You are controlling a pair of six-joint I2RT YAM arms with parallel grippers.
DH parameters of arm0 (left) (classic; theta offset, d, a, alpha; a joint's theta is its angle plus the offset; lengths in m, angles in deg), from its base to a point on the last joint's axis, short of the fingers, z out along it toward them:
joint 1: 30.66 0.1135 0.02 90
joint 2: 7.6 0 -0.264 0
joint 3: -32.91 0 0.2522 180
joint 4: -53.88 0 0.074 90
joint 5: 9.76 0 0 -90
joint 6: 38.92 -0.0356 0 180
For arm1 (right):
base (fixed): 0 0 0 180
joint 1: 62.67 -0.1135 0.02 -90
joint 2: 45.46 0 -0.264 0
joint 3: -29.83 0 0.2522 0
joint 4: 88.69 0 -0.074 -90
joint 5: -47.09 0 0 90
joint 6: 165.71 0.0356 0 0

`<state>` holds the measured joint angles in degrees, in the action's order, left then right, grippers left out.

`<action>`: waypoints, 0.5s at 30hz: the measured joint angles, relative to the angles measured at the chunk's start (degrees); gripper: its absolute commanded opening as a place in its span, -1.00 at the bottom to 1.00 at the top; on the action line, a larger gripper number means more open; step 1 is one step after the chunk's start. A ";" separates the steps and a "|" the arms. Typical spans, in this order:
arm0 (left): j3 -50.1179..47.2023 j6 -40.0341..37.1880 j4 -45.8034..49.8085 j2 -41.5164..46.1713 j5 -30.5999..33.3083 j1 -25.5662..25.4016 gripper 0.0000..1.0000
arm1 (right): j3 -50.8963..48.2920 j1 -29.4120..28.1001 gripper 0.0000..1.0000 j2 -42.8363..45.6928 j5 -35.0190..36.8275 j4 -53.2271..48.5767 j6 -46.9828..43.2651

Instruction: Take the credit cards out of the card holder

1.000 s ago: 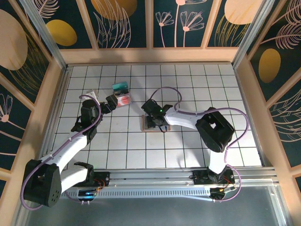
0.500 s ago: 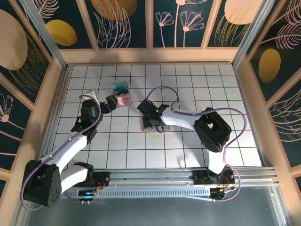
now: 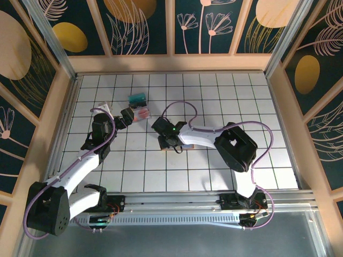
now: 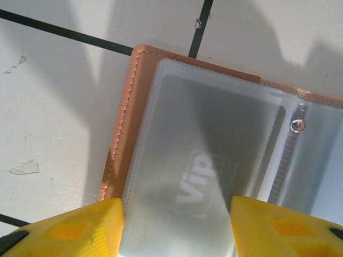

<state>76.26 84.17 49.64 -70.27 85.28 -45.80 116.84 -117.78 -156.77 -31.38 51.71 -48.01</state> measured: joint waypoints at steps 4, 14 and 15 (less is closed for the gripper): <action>0.00 0.00 0.00 0.00 0.00 0.00 0.97 | -0.20 0.04 -0.19 0.00 0.02 0.55 0.22; 0.00 -1.07 0.04 0.11 0.04 -0.20 0.97 | -0.92 0.48 -0.20 0.33 2.14 1.31 0.79; 0.00 -1.14 0.07 0.15 0.02 -0.22 0.98 | -0.94 0.55 -0.19 0.37 2.73 1.09 0.94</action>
<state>76.26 83.03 49.71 -70.12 85.30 -46.01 115.90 -117.24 -156.39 -28.65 52.80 -47.07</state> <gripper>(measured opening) 0.988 0.399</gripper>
